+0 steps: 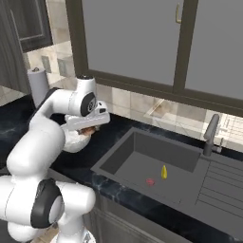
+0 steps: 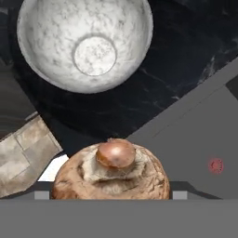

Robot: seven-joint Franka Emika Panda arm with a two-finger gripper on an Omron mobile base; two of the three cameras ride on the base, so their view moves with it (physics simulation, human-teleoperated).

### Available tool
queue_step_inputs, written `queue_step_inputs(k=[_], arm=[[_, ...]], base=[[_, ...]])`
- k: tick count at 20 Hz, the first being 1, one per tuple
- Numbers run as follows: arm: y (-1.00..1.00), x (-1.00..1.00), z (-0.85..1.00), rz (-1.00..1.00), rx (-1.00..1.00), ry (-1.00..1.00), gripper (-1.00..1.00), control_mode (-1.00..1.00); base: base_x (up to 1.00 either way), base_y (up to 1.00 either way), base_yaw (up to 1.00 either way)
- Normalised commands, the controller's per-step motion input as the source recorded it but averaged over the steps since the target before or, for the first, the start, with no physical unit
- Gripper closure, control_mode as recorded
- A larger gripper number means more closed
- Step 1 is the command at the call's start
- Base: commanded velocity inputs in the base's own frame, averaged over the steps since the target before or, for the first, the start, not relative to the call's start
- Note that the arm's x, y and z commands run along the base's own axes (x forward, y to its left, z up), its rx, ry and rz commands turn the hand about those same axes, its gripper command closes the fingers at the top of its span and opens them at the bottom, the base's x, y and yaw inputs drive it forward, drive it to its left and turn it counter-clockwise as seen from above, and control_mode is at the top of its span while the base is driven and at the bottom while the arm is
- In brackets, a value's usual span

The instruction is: Pick the mushrooms from the cabinet and place them in one bowl. Pick the lemon wedge from the sink and place it in the other bowl.

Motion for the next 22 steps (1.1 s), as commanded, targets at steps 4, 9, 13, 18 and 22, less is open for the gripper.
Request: queue_step_inputs(k=[4, 9, 13, 18, 22], arm=[[0.50, 0.22, -0.43, 0.35, 0.02, 0.13, 1.00, -1.00], [0.44, 0.33, -0.09, 0.21, -0.02, 0.06, 1.00, -1.00], [0.27, 0.41, 0.04, 0.10, -0.06, 0.03, 1.00, -1.00], [0.00, 0.12, 0.01, 0.10, 0.00, 0.01, 1.00, -1.00], [0.13, 0.21, -0.16, 0.03, 0.00, -0.01, 1.00, -1.00]], base=[[0.00, 0.00, 0.00], [0.00, 0.00, 0.00], [0.00, 0.00, 0.00], [0.00, 0.00, 0.00], [0.00, 0.00, 0.00]])
